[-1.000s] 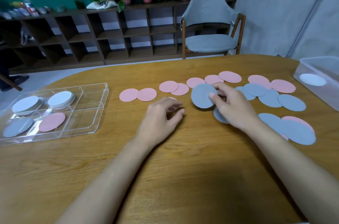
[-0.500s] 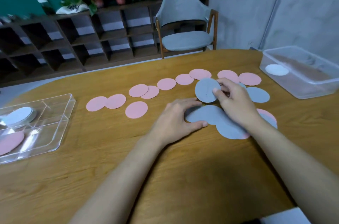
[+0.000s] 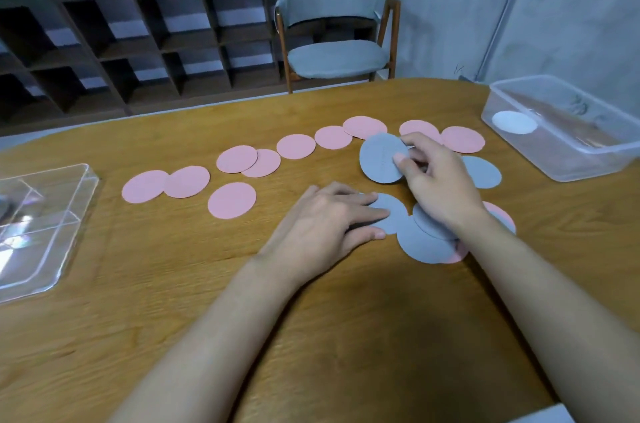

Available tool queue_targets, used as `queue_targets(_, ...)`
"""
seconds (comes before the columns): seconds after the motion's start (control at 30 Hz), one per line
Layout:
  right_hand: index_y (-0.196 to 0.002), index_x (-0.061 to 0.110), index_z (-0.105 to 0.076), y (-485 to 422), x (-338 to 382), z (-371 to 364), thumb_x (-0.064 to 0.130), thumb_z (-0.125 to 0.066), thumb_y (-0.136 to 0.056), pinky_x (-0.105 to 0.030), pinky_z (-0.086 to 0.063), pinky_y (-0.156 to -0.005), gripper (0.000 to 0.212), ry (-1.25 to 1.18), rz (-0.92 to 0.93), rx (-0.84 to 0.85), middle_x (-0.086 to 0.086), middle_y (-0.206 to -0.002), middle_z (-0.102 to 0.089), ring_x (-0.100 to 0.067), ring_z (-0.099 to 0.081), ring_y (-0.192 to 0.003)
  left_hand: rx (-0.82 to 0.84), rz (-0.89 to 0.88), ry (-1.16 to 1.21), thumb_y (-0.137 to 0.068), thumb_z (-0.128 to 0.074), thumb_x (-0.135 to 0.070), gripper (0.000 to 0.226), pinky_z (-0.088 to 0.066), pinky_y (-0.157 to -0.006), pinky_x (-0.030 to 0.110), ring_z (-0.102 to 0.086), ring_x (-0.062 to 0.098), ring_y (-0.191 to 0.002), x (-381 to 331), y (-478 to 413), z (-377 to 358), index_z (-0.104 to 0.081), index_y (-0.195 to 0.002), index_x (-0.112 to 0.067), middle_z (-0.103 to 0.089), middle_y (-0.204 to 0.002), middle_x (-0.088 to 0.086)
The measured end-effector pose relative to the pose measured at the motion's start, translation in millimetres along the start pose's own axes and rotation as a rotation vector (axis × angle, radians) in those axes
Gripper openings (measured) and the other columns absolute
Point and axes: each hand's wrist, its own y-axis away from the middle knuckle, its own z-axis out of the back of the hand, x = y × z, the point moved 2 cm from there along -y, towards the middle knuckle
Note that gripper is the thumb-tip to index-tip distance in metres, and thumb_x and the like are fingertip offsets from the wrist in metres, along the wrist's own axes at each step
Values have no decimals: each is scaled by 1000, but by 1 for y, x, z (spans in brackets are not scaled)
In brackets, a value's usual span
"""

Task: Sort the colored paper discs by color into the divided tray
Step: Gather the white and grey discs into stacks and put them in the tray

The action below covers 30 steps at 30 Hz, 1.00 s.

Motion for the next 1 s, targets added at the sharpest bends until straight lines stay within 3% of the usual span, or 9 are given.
queue_targets(0.1, -121, 29, -64, 0, 0, 0, 26, -57, -104, -25, -44, -72, 19, -16, 15, 27, 6, -92, -73, -6, -63, -89, -71, -58, -127, -101, -40, -58, 46, -51, -83, 44, -64, 20, -112, -1, 3, 1, -75, -111, -30, -75, -120, -10)
queue_targets(0.23, -115, 33, -66, 1, -1, 0, 27, -58, -103, -41, -51, -80, 16, -52, 44, 52, -6, -89, -74, -24, -64, -88, -154, -51, -147, -109, -30, -47, 49, -50, -78, 39, -65, 22, -93, -4, 5, 6, -71, -103, -21, -75, -93, -4)
queue_targets(0.3, -113, 34, -66, 1, -1, -1, 25, -58, -103, -45, -51, -79, 15, -89, 53, 78, -11, -84, -72, -30, -62, -82, -255, -26, -140, -110, -36, -37, 38, -50, -70, 37, -65, 24, -81, -7, 7, 11, -68, -105, -17, -70, -83, -1)
queue_targets(0.37, -114, 30, -67, 2, 1, -3, 21, -58, -103, -40, -47, -72, 17, -145, 65, 123, -9, -78, -70, -25, -62, -74, -362, 31, -127, -107, -46, -29, 24, -47, -58, 36, -64, 24, -70, -8, 9, 14, -66, -109, -17, -67, -78, -2)
queue_targets(0.43, -114, 28, -68, 3, 3, -5, 17, -58, -104, -29, -45, -70, 17, -186, 63, 173, 0, -74, -69, -18, -63, -69, -449, 121, -9, -101, -56, -23, 15, -49, -55, 36, -64, 22, -66, -5, 10, 15, -66, -110, -17, -68, -77, -4)
queue_targets(0.5, -114, 27, -68, 4, 5, -7, 16, -57, -104, -29, -49, -70, 19, -197, 64, 211, 1, -78, -70, -20, -65, -71, -499, 219, 160, -96, -63, -18, 13, -55, -62, 36, -65, 16, -67, 0, 9, 13, -67, -108, -17, -71, -81, -6)
queue_targets(0.63, -119, 24, -70, 6, 7, -8, 11, -53, -106, -30, -54, -70, 25, -239, 66, 267, -1, -85, -72, -16, -64, -74, -569, 390, 434, -90, -75, -10, 15, -51, -66, 8, -69, 6, -76, 9, 9, 14, -75, -104, -15, -75, -93, -6)
queue_targets(0.9, -129, 32, -68, 10, 10, -12, 21, -42, -111, -37, -53, -80, 33, -221, 69, 323, -6, -79, -69, -19, -65, -76, -582, 506, 468, -87, -82, -22, 34, -58, -79, 18, -72, 1, -78, 11, 9, 15, -77, -121, -19, -79, -100, -8)
queue_targets(1.0, -140, 37, -61, 13, 13, -13, 35, -44, -109, -26, -52, -79, 34, -130, 109, 318, 3, -81, -68, -12, -65, -79, -602, 489, 426, -86, -83, -22, 34, -57, -78, 19, -69, 4, -76, 10, 8, 16, -78, -119, -17, -78, -90, -8)
